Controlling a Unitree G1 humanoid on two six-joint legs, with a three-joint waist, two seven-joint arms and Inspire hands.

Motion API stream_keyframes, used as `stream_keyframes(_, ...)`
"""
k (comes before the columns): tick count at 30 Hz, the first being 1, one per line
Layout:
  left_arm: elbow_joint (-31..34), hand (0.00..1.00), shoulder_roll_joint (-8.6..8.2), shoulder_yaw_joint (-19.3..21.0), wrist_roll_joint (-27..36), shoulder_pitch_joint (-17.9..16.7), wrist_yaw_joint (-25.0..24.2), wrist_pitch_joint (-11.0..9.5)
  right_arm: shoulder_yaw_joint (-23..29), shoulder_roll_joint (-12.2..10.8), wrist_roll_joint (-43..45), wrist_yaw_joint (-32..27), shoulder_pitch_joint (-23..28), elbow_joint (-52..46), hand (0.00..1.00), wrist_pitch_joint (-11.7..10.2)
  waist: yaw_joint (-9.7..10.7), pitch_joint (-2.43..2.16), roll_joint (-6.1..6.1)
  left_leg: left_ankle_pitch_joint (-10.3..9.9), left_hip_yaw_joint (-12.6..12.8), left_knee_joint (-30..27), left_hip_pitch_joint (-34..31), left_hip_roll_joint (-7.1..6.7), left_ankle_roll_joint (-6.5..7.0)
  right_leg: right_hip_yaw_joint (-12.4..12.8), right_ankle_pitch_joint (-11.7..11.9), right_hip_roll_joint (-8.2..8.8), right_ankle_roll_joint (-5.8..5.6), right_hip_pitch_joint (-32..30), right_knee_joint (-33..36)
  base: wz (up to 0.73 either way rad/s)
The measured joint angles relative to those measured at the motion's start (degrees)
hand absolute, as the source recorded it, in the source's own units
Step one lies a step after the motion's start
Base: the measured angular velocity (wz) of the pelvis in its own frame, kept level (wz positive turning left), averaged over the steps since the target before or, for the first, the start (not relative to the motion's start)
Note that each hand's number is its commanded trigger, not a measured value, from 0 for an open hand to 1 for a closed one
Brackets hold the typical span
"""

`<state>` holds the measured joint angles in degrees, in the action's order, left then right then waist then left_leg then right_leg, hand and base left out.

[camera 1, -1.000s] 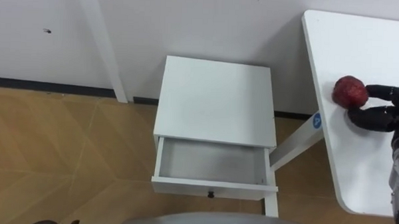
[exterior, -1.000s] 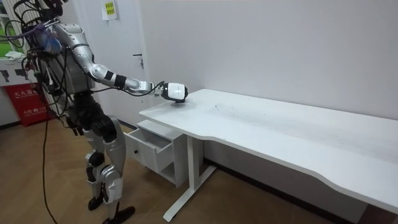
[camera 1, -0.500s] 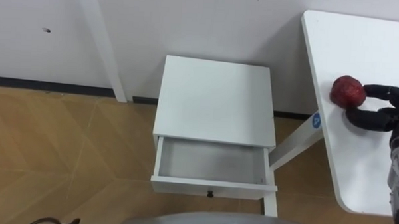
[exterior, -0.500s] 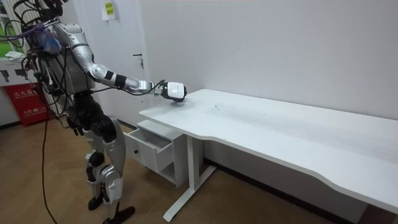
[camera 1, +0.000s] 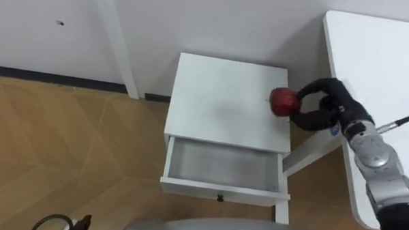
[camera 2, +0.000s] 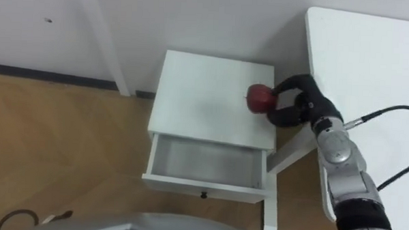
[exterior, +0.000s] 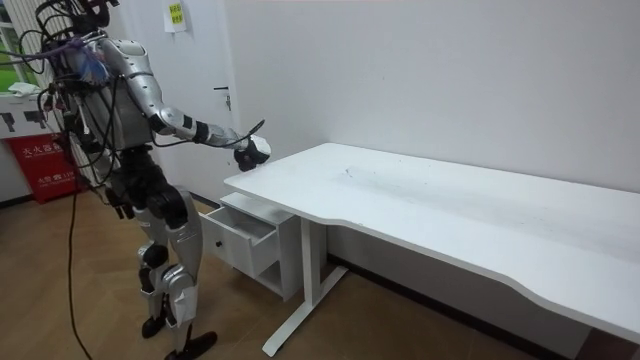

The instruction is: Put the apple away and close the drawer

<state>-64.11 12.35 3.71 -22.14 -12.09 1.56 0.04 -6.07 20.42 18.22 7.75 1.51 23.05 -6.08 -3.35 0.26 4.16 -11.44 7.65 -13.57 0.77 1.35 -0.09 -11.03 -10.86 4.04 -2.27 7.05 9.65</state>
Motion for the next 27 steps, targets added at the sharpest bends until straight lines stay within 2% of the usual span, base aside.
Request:
stream_keyframes(2, 0.0, 0.00, 0.00, 0.0, 0.0, 0.1, 0.0, -0.1, -1.0, -0.4, 0.4, 1.4, 0.0, -1.0, 1.00, 0.0, -0.2, 0.15, -0.32, 0.0, 0.0, 0.0, -0.3, -0.01, 0.00, 0.0, 0.0, 0.04, 0.00, -0.2, 0.0, 0.05)
stream_keyframes(8, 0.0, 0.00, -0.07, 0.0, 0.0, 0.1, -1.1, -0.2, -2.0, -2.2, 0.4, 4.4, 0.0, -1.3, 1.00, 0.2, -1.1, 0.09, -0.43, -0.1, -0.1, -0.1, -0.6, 0.04, 0.07, -0.2, 0.0, 0.05, 0.00, -0.2, 0.0, 0.03)
stream_keyframes(13, 0.1, 0.00, -0.22, 0.0, 0.0, 0.3, -1.1, 0.3, -2.4, -2.4, 0.4, 5.3, 1.1, -3.9, 1.00, 2.3, -1.4, 0.00, -0.58, -0.3, -0.4, -1.1, -1.1, 0.03, 0.20, -0.3, 0.0, 0.06, 0.00, -0.2, 0.0, 0.00)
stream_keyframes(14, 0.1, 0.00, -0.24, 0.0, 0.0, 0.3, -1.2, 0.3, -2.4, -2.4, 0.5, 5.3, 1.2, -4.0, 0.66, 2.4, -1.4, -0.01, -0.64, -0.4, -0.5, -1.3, -1.2, 0.03, 0.20, -0.3, 0.0, 0.06, 0.00, -0.3, 0.0, 0.00)
stream_keyframes(15, 0.3, 0.00, -0.24, 0.0, 0.1, 0.4, -1.2, 0.4, -2.4, -2.4, 1.2, 5.4, 1.5, -4.2, 0.04, 2.5, -1.4, -0.04, -0.68, -0.4, -0.5, -1.3, -1.3, 0.01, 0.22, -0.3, 0.0, 0.06, 0.00, -0.3, 0.0, 0.00)
stream_keyframes(16, 0.6, 0.00, -0.24, 0.0, 0.1, 0.5, -1.2, 0.5, -2.4, -2.4, 2.1, 5.5, 2.0, -4.4, 0.00, 2.5, -1.4, -0.07, -0.73, -0.4, -0.7, -1.3, -1.4, -0.01, 0.26, -0.4, 0.0, 0.06, 0.00, -0.3, 0.0, 0.00)
stream_keyframes(21, 1.1, 0.00, -0.27, 0.0, 0.0, 0.6, -1.3, 0.9, -2.4, -2.6, 5.1, 6.2, 2.9, -4.8, 0.00, 3.7, -1.5, -0.20, -0.87, -0.4, -1.1, -1.4, -1.6, -0.07, 0.27, -0.6, 0.0, 0.06, 0.00, -0.3, 0.1, 0.00)
stream_keyframes(27, 1.3, 0.00, -0.27, 0.0, 0.0, 0.7, -1.3, 0.9, -2.5, -3.0, 6.6, 6.2, 3.2, -5.9, 0.00, 3.7, -1.5, -0.28, -0.78, -0.4, -1.2, -1.3, -1.6, -0.09, 0.26, -0.8, 0.0, 0.06, 0.01, -0.3, 0.1, 0.00)
